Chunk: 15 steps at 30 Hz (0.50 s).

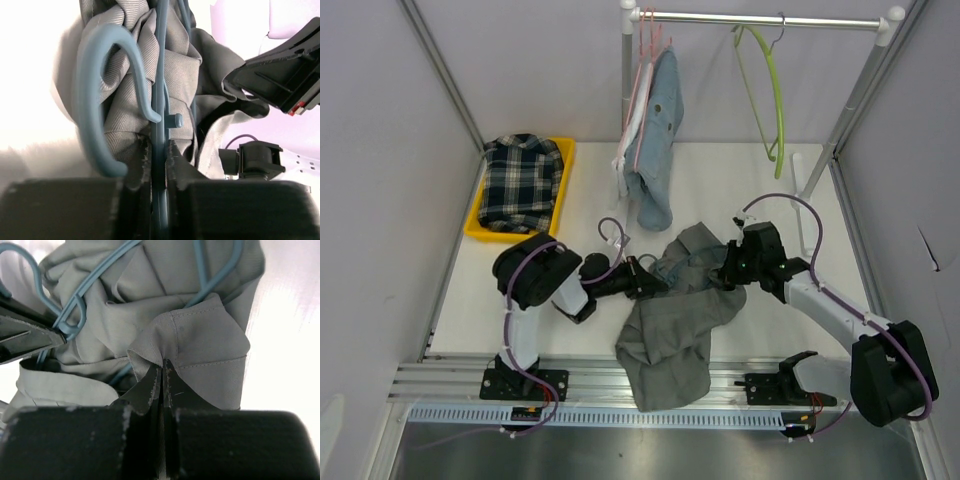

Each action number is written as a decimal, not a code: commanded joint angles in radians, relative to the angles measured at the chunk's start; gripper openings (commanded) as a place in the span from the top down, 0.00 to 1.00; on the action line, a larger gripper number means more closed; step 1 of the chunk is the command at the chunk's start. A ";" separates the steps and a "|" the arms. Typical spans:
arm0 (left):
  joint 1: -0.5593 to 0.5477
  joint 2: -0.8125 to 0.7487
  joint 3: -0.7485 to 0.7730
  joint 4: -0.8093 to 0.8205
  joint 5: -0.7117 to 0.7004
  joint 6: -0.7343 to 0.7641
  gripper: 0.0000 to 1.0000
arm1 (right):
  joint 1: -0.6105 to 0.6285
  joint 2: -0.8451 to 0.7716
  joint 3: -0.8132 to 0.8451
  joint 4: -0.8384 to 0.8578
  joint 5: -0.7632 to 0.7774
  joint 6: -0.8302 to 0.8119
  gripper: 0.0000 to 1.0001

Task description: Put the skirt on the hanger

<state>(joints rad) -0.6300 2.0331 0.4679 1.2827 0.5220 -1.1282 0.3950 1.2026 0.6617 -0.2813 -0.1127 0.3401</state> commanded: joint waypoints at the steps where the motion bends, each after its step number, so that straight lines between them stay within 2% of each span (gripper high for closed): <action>1: -0.007 -0.124 -0.052 0.393 -0.033 0.017 0.96 | 0.007 -0.025 0.016 -0.004 0.021 0.005 1.00; 2: -0.005 -0.161 -0.075 0.368 -0.025 0.037 1.00 | 0.005 -0.021 0.022 -0.010 0.031 0.002 1.00; 7: -0.008 -0.455 -0.101 0.123 -0.004 0.212 1.00 | -0.028 0.009 0.052 -0.036 0.028 -0.009 1.00; 8: -0.011 -0.500 -0.100 -0.004 -0.007 0.244 1.00 | -0.038 0.014 0.052 -0.035 0.018 -0.003 1.00; 10: -0.020 -0.595 -0.084 -0.145 -0.034 0.347 1.00 | -0.068 0.032 0.056 -0.036 0.010 0.000 1.00; 11: -0.026 -0.685 -0.072 -0.327 -0.045 0.391 1.00 | -0.077 0.038 0.067 -0.036 0.008 0.002 1.00; 12: -0.042 -0.726 -0.060 -0.412 -0.062 0.475 1.00 | -0.087 0.044 0.073 -0.039 0.007 0.010 1.00; 15: -0.071 -0.823 0.033 -0.714 -0.109 0.605 1.00 | -0.116 0.064 0.111 -0.042 -0.005 0.010 1.00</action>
<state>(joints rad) -0.6689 1.2907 0.4095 0.9123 0.4679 -0.7574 0.2977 1.2530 0.7055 -0.3283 -0.1059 0.3435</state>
